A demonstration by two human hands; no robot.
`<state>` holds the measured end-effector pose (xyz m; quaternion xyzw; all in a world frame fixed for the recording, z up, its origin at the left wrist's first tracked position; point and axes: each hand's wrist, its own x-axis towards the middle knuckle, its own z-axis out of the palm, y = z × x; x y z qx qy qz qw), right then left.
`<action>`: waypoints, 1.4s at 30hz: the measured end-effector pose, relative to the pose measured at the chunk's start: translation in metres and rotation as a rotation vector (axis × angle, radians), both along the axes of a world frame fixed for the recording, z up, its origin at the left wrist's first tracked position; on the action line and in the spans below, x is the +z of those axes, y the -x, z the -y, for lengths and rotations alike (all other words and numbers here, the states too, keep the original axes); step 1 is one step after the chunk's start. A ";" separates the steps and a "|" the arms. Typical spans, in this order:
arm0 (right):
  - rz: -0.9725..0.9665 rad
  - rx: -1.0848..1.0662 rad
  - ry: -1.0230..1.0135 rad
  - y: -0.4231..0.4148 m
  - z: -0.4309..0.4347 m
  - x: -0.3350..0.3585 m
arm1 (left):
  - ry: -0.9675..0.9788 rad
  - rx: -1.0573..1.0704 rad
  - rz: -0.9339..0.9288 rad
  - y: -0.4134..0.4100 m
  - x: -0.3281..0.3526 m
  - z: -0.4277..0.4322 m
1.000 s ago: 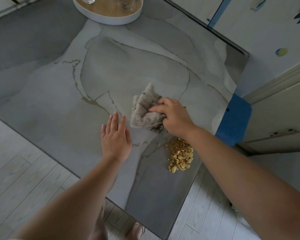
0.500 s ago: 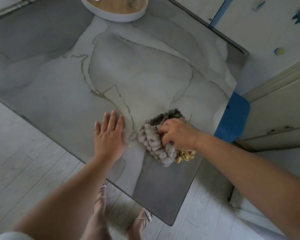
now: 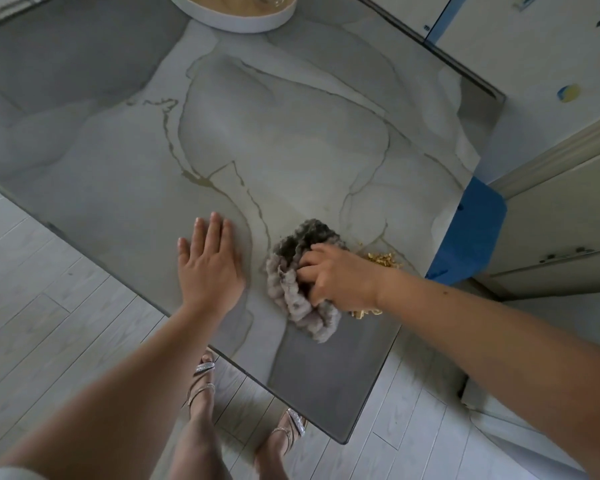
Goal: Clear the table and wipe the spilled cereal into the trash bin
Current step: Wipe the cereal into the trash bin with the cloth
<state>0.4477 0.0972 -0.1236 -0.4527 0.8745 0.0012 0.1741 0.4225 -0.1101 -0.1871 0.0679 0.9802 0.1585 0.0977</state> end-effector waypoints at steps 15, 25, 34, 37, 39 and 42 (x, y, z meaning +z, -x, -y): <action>-0.020 -0.350 0.168 0.026 0.062 -0.011 | 0.008 0.047 0.005 0.006 -0.003 0.029; 0.029 -0.142 -0.178 0.001 -0.017 0.011 | 0.017 0.039 0.047 -0.005 0.001 -0.004; 0.030 -0.239 -0.314 -0.014 -0.037 0.026 | 0.017 0.009 0.085 -0.034 0.003 -0.060; 0.034 -0.362 -0.182 -0.028 -0.053 0.034 | -0.024 0.023 0.121 -0.042 0.010 -0.069; 0.009 -0.587 0.138 -0.047 -0.065 0.038 | -0.062 0.048 0.145 -0.050 0.020 -0.074; -0.028 -1.092 0.620 -0.072 -0.078 0.044 | -0.198 0.110 0.048 -0.057 0.041 -0.080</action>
